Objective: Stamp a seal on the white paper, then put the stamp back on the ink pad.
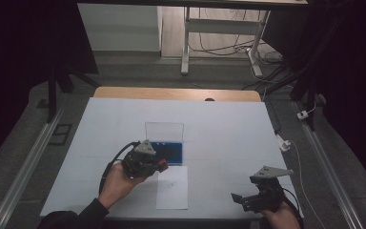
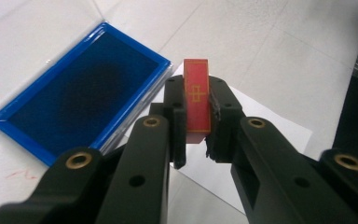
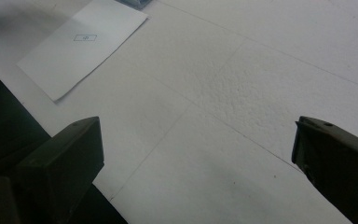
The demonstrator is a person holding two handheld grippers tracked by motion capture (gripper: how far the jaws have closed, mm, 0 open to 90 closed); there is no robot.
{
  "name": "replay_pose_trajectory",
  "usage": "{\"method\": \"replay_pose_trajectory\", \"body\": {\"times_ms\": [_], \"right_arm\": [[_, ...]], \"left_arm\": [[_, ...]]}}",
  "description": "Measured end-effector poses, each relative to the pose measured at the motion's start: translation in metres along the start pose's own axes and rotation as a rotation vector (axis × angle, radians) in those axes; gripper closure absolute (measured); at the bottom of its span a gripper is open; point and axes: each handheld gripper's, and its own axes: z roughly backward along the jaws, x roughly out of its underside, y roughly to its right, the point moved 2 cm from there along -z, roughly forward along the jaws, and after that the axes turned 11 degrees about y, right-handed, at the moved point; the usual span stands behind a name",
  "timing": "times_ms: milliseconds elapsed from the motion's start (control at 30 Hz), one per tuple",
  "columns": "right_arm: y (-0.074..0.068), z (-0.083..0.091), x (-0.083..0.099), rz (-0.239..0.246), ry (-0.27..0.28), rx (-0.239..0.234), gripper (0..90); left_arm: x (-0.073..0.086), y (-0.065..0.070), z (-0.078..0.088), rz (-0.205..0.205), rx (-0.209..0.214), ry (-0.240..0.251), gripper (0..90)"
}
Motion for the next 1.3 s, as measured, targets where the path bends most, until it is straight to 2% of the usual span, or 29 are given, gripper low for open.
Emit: {"method": "replay_pose_trajectory", "body": {"times_ms": [600, 733, 1300], "right_arm": [[0.0, -0.001, 0.0, -0.001, -0.004, -0.001, 2.4], [0.0, 0.0, 0.0, -0.001, -0.003, 0.0, 2.4], [0.0, 0.0, 0.0, -0.004, -0.002, 0.003, 2.4]], "left_arm": [[-0.002, -0.022, 0.008, 0.042, -0.047, 0.036, 79.5], [-0.002, -0.026, 0.007, 0.051, -0.049, 0.042, 79.5], [-0.008, -0.035, -0.005, 0.044, -0.055, 0.039, 79.5]]}}
